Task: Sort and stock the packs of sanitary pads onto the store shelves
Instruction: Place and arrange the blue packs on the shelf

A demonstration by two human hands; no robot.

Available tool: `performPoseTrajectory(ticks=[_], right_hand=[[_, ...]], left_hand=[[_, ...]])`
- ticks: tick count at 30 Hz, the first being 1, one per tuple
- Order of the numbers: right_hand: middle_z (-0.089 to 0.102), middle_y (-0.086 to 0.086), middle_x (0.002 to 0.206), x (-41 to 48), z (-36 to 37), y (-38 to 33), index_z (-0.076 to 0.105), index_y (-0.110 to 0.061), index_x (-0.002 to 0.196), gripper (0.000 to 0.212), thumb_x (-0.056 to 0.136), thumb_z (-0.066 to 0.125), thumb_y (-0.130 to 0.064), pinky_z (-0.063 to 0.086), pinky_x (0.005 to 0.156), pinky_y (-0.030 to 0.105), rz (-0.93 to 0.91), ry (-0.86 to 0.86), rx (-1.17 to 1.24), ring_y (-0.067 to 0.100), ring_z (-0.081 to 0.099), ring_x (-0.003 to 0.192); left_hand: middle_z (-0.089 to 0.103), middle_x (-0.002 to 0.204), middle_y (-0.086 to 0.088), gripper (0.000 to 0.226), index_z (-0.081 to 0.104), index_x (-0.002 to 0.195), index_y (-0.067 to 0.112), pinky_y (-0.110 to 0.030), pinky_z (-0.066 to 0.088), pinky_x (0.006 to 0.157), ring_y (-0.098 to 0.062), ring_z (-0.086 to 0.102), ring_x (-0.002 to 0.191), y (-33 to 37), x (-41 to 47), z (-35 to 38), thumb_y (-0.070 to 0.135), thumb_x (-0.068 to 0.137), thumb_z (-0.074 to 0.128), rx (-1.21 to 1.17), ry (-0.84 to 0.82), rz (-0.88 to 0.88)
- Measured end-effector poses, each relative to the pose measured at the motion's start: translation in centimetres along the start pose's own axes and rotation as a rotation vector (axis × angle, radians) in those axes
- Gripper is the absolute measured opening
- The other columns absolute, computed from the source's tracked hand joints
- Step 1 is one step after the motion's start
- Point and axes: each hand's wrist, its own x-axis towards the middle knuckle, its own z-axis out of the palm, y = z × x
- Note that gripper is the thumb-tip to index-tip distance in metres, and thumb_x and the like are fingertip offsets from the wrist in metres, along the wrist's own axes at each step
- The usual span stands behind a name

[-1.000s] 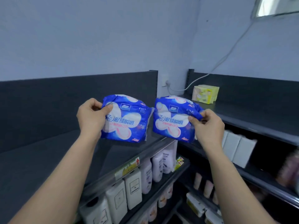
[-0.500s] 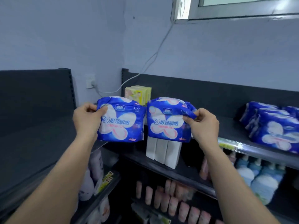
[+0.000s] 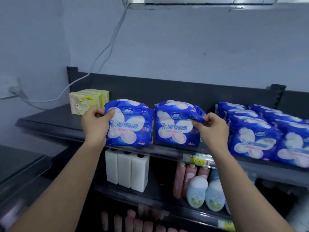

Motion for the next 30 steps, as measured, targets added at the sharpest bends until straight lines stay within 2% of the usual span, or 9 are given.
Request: performPoseTrajectory(ticks=[5, 10, 13, 18, 20, 22, 24, 26, 30], right_hand=[[0.064, 0.001, 0.067, 4.6, 0.4, 2.5, 0.051, -0.015, 0.065, 0.03, 0.08, 0.077, -0.02, 0.05, 0.073, 0.044, 0.04, 0.062, -0.048, 0.019, 0.057, 0.067], [0.064, 0.0, 0.067, 9.6, 1.4, 5.2, 0.049, -0.018, 0.062, 0.032, 0.078, 0.076, -0.023, 0.049, 0.069, 0.041, 0.106, 0.139, -0.085, 0.019, 0.055, 0.063], [0.066, -0.002, 0.072, 12.0, 2.5, 6.6, 0.05, -0.018, 0.065, 0.028, 0.079, 0.073, -0.027, 0.048, 0.069, 0.04, 0.168, 0.173, -0.164, 0.022, 0.058, 0.069], [0.068, 0.005, 0.083, 14.8, 4.5, 9.4, 0.056, -0.016, 0.071, 0.018, 0.084, 0.07, -0.017, 0.05, 0.082, 0.04, 0.245, 0.186, -0.208, 0.026, 0.063, 0.083], [0.067, 0.006, 0.082, 15.6, 5.1, 10.2, 0.057, -0.014, 0.073, 0.016, 0.085, 0.068, -0.016, 0.048, 0.079, 0.035, 0.267, 0.203, -0.205, 0.026, 0.062, 0.083], [0.067, 0.004, 0.081, 16.5, 5.7, 10.5, 0.058, -0.014, 0.075, 0.014, 0.086, 0.067, -0.015, 0.042, 0.074, 0.029, 0.279, 0.223, -0.213, 0.025, 0.061, 0.082], [0.066, 0.003, 0.086, 17.4, 6.0, 10.6, 0.059, -0.015, 0.079, 0.01, 0.088, 0.064, -0.015, 0.038, 0.074, 0.026, 0.297, 0.237, -0.236, 0.022, 0.058, 0.082], [0.066, 0.006, 0.093, 18.4, 6.0, 10.7, 0.061, -0.014, 0.087, 0.002, 0.09, 0.061, -0.014, 0.036, 0.076, 0.024, 0.317, 0.23, -0.261, 0.022, 0.054, 0.084], [0.068, 0.011, 0.105, 20.0, 5.6, 11.2, 0.063, -0.015, 0.092, 0.005, 0.089, 0.06, -0.012, 0.04, 0.081, 0.029, 0.36, 0.205, -0.326, 0.032, 0.059, 0.105]], left_hand=[[0.046, 0.06, 0.0, 0.039, 0.043, 0.061, 0.017, -0.027, 0.036, 0.051, -0.013, 0.041, 0.053, -3.0, 3.4, 6.6, 0.013, 0.08, 0.077, -0.037, -0.084, -0.018], [0.05, 0.061, -0.002, 0.038, 0.045, 0.059, 0.018, -0.035, 0.04, 0.059, -0.02, 0.045, 0.058, -5.5, 7.1, 12.4, 0.015, 0.078, 0.078, -0.027, -0.152, -0.037], [0.051, 0.062, -0.001, 0.038, 0.046, 0.059, 0.019, -0.041, 0.044, 0.062, -0.02, 0.047, 0.061, -6.7, 9.0, 14.9, 0.017, 0.078, 0.078, -0.018, -0.169, -0.044], [0.05, 0.061, 0.0, 0.038, 0.045, 0.059, 0.019, -0.04, 0.043, 0.062, -0.018, 0.045, 0.054, -8.1, 11.1, 17.4, 0.017, 0.08, 0.077, -0.039, -0.174, -0.031], [0.051, 0.062, -0.001, 0.037, 0.045, 0.06, 0.018, -0.037, 0.044, 0.06, -0.017, 0.045, 0.054, -8.1, 11.2, 18.3, 0.015, 0.081, 0.076, -0.042, -0.192, -0.022], [0.052, 0.063, -0.002, 0.037, 0.044, 0.061, 0.016, -0.029, 0.043, 0.05, -0.016, 0.045, 0.052, -8.0, 10.9, 19.3, 0.013, 0.083, 0.074, -0.055, -0.229, -0.025], [0.051, 0.063, -0.003, 0.037, 0.043, 0.062, 0.015, -0.021, 0.041, 0.042, -0.014, 0.045, 0.052, -7.9, 10.3, 20.2, 0.011, 0.084, 0.073, -0.066, -0.277, -0.028], [0.051, 0.064, -0.004, 0.037, 0.043, 0.062, 0.014, -0.017, 0.039, 0.039, -0.013, 0.046, 0.052, -8.0, 9.6, 21.0, 0.01, 0.085, 0.072, -0.075, -0.314, -0.039], [0.051, 0.064, -0.005, 0.038, 0.041, 0.062, 0.013, -0.016, 0.037, 0.038, -0.013, 0.045, 0.053, -8.3, 8.3, 22.2, 0.006, 0.085, 0.07, -0.079, -0.383, -0.068]])
